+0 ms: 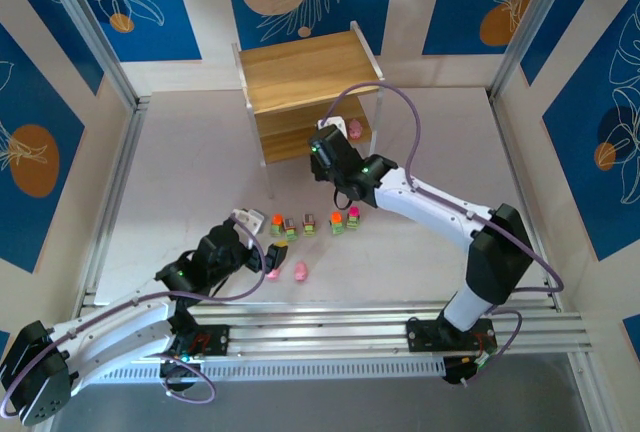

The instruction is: Place and organize the plastic toys onto the shelf

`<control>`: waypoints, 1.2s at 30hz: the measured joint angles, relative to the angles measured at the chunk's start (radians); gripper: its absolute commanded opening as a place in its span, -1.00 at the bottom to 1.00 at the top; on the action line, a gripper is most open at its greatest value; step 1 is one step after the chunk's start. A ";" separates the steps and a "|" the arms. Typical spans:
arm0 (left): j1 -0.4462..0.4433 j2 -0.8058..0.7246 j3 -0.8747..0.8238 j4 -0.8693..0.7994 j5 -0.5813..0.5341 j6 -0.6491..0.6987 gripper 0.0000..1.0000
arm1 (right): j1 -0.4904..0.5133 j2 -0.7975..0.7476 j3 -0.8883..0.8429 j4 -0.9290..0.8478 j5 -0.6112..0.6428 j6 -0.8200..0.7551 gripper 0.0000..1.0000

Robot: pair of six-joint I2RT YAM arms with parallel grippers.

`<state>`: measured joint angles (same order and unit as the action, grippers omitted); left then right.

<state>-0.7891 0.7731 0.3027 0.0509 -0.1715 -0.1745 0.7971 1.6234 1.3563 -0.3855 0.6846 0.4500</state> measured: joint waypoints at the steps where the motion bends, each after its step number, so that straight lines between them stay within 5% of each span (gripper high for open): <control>1: 0.000 0.000 -0.001 0.002 0.000 0.000 0.99 | -0.005 0.006 0.007 0.000 -0.004 -0.005 -0.49; 36: 0.003 -0.007 -0.004 0.016 0.008 -0.003 0.99 | -0.064 0.201 0.196 -0.001 -0.058 -0.051 -0.44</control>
<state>-0.7860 0.7662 0.2985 0.0673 -0.1631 -0.1772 0.7326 1.8240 1.5524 -0.3862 0.6270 0.3988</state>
